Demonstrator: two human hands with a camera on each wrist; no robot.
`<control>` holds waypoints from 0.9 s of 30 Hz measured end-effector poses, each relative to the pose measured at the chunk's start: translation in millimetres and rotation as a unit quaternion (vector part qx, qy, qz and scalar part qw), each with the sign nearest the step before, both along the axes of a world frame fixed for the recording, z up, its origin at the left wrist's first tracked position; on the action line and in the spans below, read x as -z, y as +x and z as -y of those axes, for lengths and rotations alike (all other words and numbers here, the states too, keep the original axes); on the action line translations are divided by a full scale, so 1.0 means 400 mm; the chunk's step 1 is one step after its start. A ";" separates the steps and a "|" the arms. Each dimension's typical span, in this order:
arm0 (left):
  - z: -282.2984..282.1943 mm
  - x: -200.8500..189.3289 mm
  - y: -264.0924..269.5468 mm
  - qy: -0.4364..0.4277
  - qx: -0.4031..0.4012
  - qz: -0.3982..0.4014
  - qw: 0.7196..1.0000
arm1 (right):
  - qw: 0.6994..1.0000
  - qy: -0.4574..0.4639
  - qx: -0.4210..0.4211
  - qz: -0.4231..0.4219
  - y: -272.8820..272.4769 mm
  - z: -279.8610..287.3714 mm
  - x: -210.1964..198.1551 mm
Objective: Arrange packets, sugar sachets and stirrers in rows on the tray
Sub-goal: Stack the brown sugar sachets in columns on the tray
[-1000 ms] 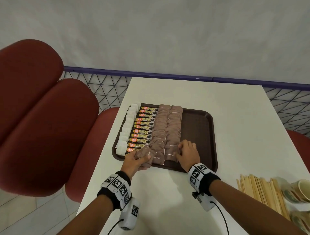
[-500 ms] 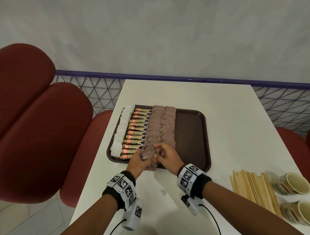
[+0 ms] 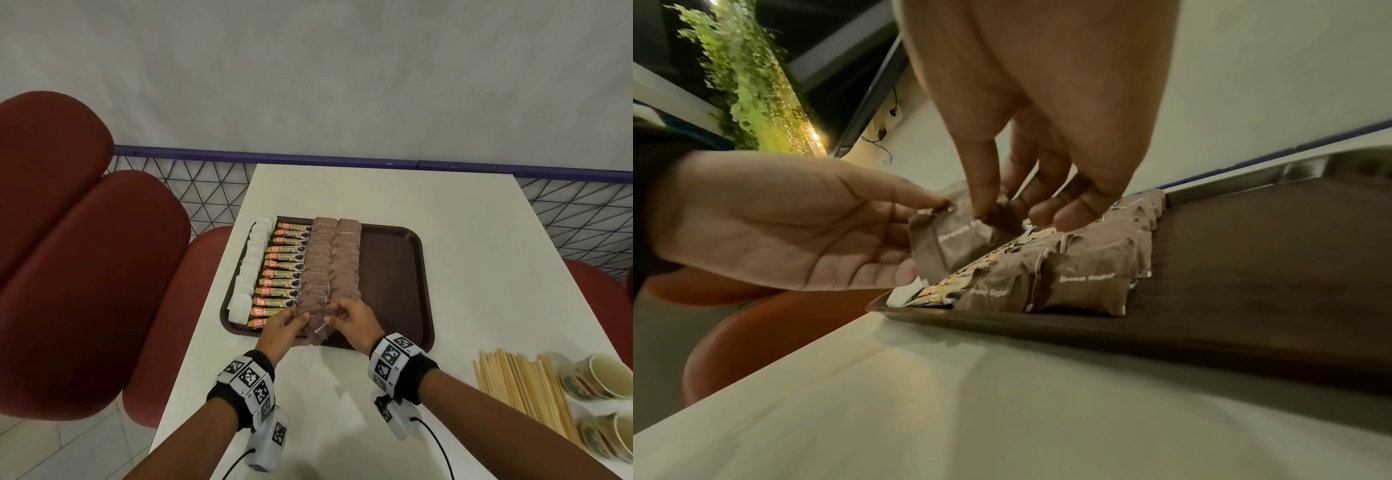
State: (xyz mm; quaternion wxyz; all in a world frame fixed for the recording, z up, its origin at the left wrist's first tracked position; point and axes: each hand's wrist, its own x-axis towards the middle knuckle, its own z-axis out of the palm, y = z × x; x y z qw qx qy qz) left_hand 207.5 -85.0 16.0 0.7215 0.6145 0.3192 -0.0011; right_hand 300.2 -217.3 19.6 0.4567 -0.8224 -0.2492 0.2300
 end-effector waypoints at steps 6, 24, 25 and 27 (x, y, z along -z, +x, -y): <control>-0.036 -0.005 0.004 0.037 -0.075 0.017 0.996 | 0.993 -0.026 0.111 0.035 0.037 0.022 0.007; -0.073 0.007 -0.065 0.063 -0.135 0.017 0.989 | 0.960 -0.235 0.061 0.142 0.011 0.046 0.064; -0.071 0.006 -0.069 0.063 -0.129 0.022 0.989 | 0.957 -0.234 0.065 0.156 0.013 0.048 0.066; -0.066 0.003 -0.074 0.068 -0.120 0.031 0.990 | 0.957 -0.221 0.077 0.169 0.015 0.051 0.064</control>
